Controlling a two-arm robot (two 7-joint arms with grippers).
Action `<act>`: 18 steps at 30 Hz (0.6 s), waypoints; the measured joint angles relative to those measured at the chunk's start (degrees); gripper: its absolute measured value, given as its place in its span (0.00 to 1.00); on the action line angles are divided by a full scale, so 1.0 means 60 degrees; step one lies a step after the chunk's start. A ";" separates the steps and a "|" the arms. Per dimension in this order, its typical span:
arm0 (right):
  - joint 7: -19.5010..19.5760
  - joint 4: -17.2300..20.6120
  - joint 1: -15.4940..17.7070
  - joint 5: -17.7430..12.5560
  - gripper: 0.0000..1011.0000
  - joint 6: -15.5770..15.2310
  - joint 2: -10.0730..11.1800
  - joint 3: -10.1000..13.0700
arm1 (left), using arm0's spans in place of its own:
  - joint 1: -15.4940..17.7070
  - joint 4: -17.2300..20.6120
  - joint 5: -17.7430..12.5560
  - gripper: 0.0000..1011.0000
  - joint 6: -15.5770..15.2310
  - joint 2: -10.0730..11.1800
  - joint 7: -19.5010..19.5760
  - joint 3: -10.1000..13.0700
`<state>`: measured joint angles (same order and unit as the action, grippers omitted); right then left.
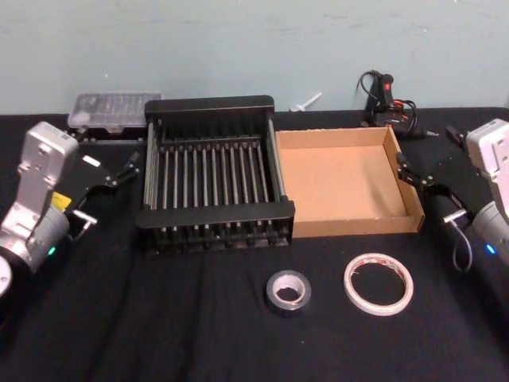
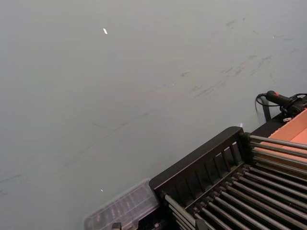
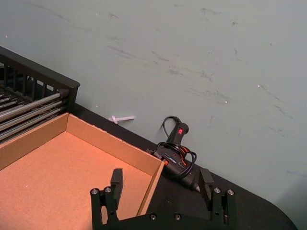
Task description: Pick up the white tape and place it into the black box , Pick up the silver tape and place it into the brown box.
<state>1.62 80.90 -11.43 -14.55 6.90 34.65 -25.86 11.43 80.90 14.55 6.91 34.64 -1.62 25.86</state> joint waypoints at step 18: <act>-0.0132 0.0114 0.0147 0.0001 0.99 0.0001 -0.0039 0.0159 | 0.0000 0.0000 0.0000 0.99 0.0000 0.0000 0.0000 0.0000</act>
<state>0.83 81.58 -10.55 -14.55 6.91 34.41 -24.91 11.43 80.90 14.55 6.91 34.65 -1.62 25.86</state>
